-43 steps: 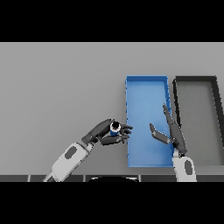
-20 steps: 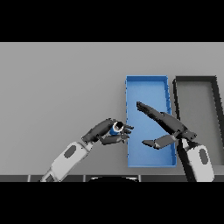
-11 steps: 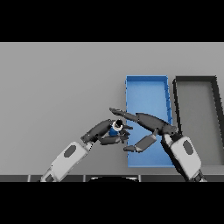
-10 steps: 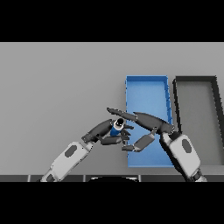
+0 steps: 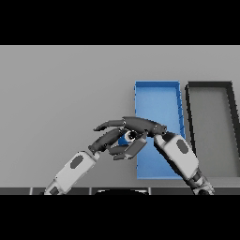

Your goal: Pick up the blue pipe and place it into the blue bin.

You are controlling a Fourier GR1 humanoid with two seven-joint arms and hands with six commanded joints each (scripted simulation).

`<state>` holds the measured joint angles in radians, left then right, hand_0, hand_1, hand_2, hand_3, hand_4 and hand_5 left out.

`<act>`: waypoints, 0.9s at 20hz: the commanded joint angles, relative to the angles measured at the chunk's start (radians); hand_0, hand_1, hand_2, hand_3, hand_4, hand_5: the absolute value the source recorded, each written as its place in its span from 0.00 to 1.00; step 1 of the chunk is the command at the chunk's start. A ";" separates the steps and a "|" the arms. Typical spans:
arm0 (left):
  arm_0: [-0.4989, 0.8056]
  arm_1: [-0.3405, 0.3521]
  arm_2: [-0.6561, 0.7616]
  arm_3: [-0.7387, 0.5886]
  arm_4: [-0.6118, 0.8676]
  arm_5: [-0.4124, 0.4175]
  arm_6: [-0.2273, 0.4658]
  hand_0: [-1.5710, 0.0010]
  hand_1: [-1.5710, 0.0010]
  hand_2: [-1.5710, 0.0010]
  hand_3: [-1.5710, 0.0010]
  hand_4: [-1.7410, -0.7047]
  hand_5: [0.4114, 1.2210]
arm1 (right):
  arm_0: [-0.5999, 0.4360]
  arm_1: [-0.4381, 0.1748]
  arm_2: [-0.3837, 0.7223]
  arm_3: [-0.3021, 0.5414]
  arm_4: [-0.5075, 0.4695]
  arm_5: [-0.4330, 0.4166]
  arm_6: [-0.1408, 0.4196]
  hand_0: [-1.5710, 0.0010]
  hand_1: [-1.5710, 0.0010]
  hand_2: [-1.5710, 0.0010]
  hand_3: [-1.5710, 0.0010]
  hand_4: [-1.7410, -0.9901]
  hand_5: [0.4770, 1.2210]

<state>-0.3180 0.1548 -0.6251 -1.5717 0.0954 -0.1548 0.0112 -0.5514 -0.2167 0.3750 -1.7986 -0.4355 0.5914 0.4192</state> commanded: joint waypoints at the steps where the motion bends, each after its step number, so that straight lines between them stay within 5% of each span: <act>1: -0.018 0.026 -0.011 -0.003 -0.034 0.005 0.030 0.00 0.03 0.00 0.29 0.11 1.00 | -0.009 0.006 0.002 0.008 -0.001 0.009 0.002 0.70 0.69 0.69 0.67 0.50 0.00; 4: 0.002 0.024 0.000 -0.023 -0.023 0.011 0.017 0.00 0.01 0.00 0.18 0.06 1.00 | -0.038 0.034 0.011 0.046 -0.014 0.007 -0.049 0.36 0.35 0.35 0.44 0.28 0.13; 7: 0.023 -0.008 0.016 -0.025 0.019 -0.018 -0.007 0.00 0.01 0.00 0.09 0.03 1.00 | -0.046 0.034 0.008 0.060 -0.047 -0.004 -0.076 0.18 0.18 0.18 0.23 0.38 0.50; 11: 0.018 -0.015 0.040 -0.013 -0.009 -0.039 -0.014 0.00 0.00 0.00 0.04 0.01 1.00 | -0.029 0.012 0.050 0.032 0.025 0.008 -0.173 0.07 0.07 0.07 0.09 0.41 0.79; 15: 0.024 -0.027 0.043 -0.017 -0.005 -0.046 0.006 0.00 0.00 0.00 0.02 0.01 1.00 | -0.036 0.001 0.056 0.034 -0.043 -0.018 -0.153 0.03 0.03 0.03 0.04 0.36 0.92; 16: 0.025 -0.021 0.043 -0.014 -0.008 -0.054 -0.016 0.00 0.00 0.00 0.08 0.02 1.00 | -0.026 0.004 0.063 0.026 -0.041 -0.024 -0.154 0.02 0.02 0.02 0.03 0.35 0.93; 17: 0.014 -0.019 0.047 -0.012 -0.022 -0.053 -0.015 0.00 0.04 0.07 0.07 0.08 1.00 | -0.026 -0.003 0.061 0.025 -0.039 -0.030 -0.173 0.02 0.02 0.02 0.02 0.35 0.95; 18: 0.018 -0.006 0.043 -0.025 -0.040 -0.061 -0.020 0.17 0.21 0.24 0.23 0.19 1.00 | -0.023 -0.013 0.062 0.020 -0.043 -0.034 -0.195 0.02 0.02 0.02 0.02 0.35 0.96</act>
<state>-0.2996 0.1491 -0.5818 -1.5969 0.0538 -0.2177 -0.0120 -0.5746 -0.2298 0.4366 -1.7791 -0.4814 0.5584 0.2192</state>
